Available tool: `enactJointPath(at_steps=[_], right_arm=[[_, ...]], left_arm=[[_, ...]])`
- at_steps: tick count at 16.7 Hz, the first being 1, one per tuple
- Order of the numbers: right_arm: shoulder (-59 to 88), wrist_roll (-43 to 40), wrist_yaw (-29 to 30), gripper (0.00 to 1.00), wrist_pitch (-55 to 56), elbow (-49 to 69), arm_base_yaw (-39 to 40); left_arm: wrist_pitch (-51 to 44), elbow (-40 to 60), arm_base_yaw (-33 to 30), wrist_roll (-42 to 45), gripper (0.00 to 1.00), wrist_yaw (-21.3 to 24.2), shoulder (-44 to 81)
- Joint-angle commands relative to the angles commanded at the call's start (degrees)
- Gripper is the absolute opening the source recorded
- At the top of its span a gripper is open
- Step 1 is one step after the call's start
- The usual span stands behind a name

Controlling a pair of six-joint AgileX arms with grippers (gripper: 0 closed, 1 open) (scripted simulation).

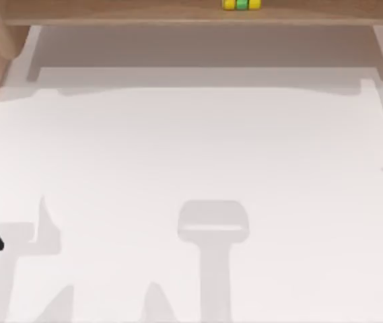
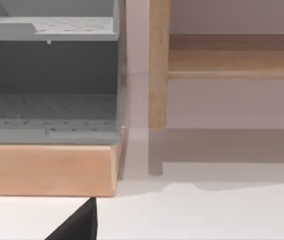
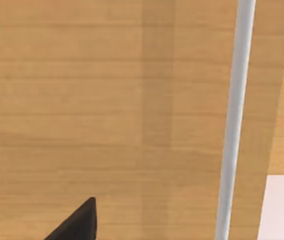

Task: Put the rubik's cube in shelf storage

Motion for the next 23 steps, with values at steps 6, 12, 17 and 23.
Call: enactJointPath(at_steps=[6,12,17,23], right_arm=[[1.6,-0.1,3.2,1.0,-3.0,4.4,3.0],[1.6,-0.1,3.2,0.77,-3.0,4.4,3.0],[1.6,-0.1,3.2,0.4,-3.0,4.4,3.0],[1.6,-0.1,3.2,0.0,-3.0,4.4,3.0]], left_arm=[[0.0,0.0,0.0,0.0,1.0,0.0,0.0],[0.0,0.0,0.0,0.0,1.0,0.0,0.0],[0.0,0.0,0.0,0.0,1.0,0.0,0.0],[0.0,0.0,0.0,0.0,1.0,0.0,0.0]])
